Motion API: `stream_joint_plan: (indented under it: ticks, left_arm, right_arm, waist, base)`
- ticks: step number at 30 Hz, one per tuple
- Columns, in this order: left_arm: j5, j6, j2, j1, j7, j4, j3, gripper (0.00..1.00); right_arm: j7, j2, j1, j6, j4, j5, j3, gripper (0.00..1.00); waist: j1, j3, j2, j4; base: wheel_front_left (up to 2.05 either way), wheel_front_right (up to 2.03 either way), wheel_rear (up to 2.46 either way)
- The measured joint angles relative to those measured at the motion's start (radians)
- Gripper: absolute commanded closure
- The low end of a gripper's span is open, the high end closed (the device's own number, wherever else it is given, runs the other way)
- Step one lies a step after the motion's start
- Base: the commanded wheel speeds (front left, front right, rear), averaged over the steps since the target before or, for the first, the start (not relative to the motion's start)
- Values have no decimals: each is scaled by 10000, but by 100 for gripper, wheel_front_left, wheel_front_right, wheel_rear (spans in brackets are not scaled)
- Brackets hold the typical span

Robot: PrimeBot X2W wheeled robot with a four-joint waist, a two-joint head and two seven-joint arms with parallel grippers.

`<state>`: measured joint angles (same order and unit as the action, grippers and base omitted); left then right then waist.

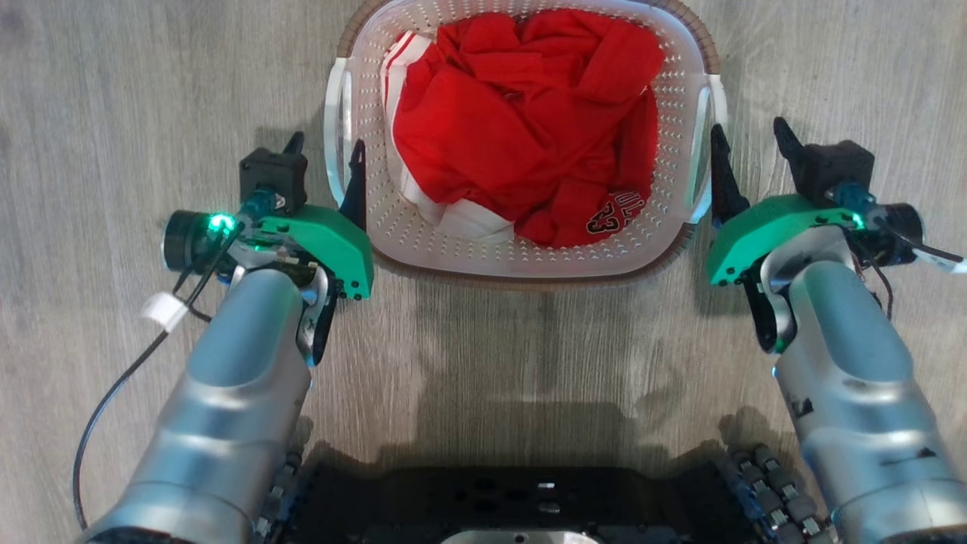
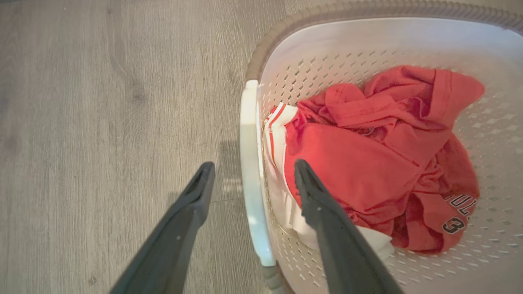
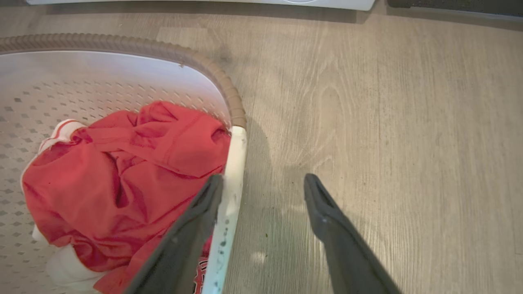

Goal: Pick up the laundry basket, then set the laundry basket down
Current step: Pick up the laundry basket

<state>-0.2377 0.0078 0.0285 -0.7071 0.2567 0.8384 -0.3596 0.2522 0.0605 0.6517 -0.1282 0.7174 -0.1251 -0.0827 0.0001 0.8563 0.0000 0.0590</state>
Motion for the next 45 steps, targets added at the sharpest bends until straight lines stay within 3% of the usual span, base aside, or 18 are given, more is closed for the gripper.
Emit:
stream_joint_plan:
  ticks: [9, 36, 38, 45]
  left_arm:
    - [-470, -201, -13, -716, 0, 1505, -554, 0]
    - [-2284, -25, -25, -1608, 0, 2144, -2422, 0]
    - [-2408, -17, -27, -1608, 0, 2167, -2499, 0]
    - [-2813, -13, -25, -1714, 0, 2259, -2888, 12]
  right_arm:
    - [50, 10, 705, 0, 1181, -550, -497, 0]
    - [50, 67, 1536, 0, 2282, -1110, -1248, 0]
    - [50, 67, 1641, 0, 2360, -1137, -1325, 6]
    - [50, 69, 1849, 0, 2431, -1225, -1463, 45]
  waist:
    - [-1, 265, 0, -22]
    - [-1, 710, 1, 97]
    - [-1, 735, 1, 101]
    - [-1, 778, 1, 118]
  base:
    - [0, 0, 0]
    - [0, 0, 0]
    - [0, 0, 0]
    - [0, 0, 0]
